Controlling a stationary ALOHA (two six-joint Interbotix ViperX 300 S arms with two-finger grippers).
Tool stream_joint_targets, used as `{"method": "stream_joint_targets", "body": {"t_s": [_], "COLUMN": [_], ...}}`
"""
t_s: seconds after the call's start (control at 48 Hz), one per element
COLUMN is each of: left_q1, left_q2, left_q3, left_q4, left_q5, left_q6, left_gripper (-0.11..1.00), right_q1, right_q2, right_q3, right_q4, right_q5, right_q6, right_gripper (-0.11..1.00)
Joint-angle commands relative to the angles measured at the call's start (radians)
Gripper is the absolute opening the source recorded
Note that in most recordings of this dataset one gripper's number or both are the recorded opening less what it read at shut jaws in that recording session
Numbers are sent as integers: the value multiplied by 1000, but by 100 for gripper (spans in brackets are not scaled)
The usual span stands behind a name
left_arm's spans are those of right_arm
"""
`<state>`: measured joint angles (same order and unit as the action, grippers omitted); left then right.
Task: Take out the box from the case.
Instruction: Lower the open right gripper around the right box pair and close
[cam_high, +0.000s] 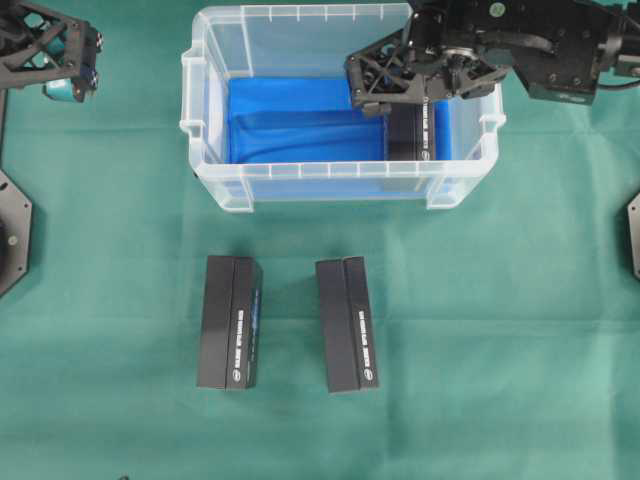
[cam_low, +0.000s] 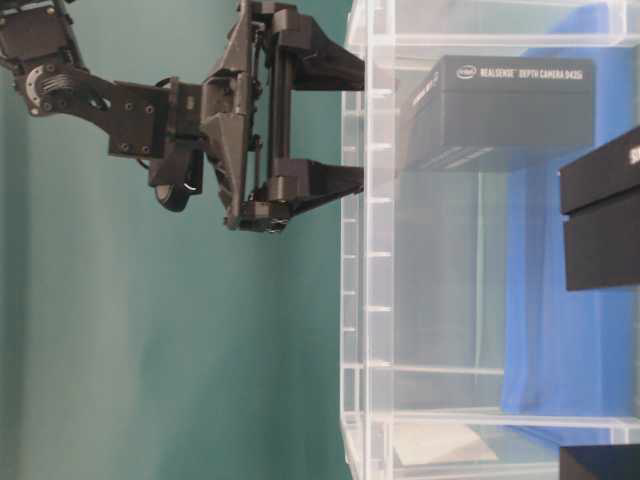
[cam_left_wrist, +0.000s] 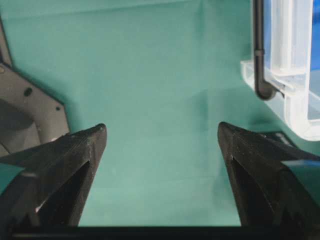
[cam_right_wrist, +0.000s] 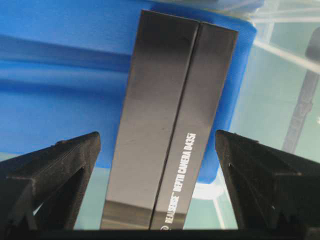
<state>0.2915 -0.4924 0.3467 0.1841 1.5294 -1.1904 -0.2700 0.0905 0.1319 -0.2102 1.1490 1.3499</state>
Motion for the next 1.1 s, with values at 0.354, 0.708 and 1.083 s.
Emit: {"method": "stream_joint_targets", "body": {"t_s": [0.354,0.708,1.083], "left_q1": [6,6,6], "left_q2": [-5,-2,-2], "left_q3": [-15,-17,-17], "left_q4": [2,2,2], "left_q5": [-18,-18,-20], "left_q6": [5,5,5], "left_gripper": [90,90,90], "right_q1": [-26,-35,-37], "right_q2": [-8,32,49], "right_q3": [49,77,77], "right_q4": [-5,-2,0], "right_q5": [-80,-141,-144], "right_q6": [2,2,2], "right_gripper": [93,93,93]}}
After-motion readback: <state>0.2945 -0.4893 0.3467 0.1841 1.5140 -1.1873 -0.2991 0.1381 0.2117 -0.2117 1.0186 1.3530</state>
